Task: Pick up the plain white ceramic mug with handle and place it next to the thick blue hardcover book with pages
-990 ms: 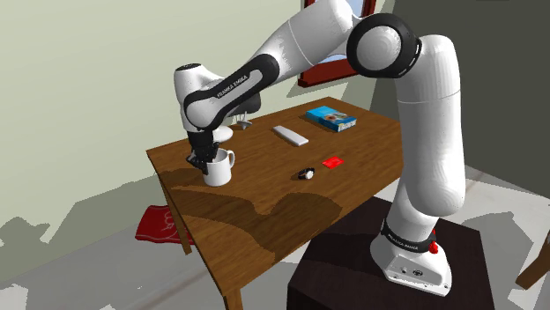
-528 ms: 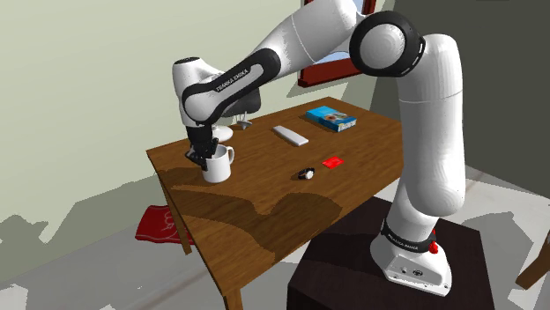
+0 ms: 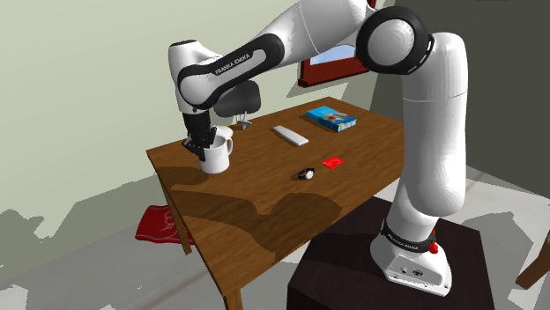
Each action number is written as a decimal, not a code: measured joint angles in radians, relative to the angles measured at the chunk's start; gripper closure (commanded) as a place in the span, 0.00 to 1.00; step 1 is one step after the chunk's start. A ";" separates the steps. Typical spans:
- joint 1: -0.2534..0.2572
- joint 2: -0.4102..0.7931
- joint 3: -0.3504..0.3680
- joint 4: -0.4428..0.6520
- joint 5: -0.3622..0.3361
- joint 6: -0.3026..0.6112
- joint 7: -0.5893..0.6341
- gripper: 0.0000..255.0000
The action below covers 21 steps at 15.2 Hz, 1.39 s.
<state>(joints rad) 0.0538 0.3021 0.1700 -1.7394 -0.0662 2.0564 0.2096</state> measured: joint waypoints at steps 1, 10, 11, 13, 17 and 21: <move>0.000 -0.002 0.000 0.010 0.001 -0.012 0.000 1.00; -0.002 -0.032 0.002 0.087 0.009 -0.119 -0.008 1.00; -0.002 -0.038 0.003 0.096 0.010 -0.133 -0.009 1.00; -0.003 -0.043 0.002 0.119 0.011 -0.160 -0.012 1.00; -0.001 -0.046 0.004 0.167 0.012 -0.212 -0.011 1.00; 0.000 -0.045 0.004 0.219 0.013 -0.264 -0.013 1.00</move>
<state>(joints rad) 0.0537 0.2566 0.1741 -1.5199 -0.0534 1.7926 0.1966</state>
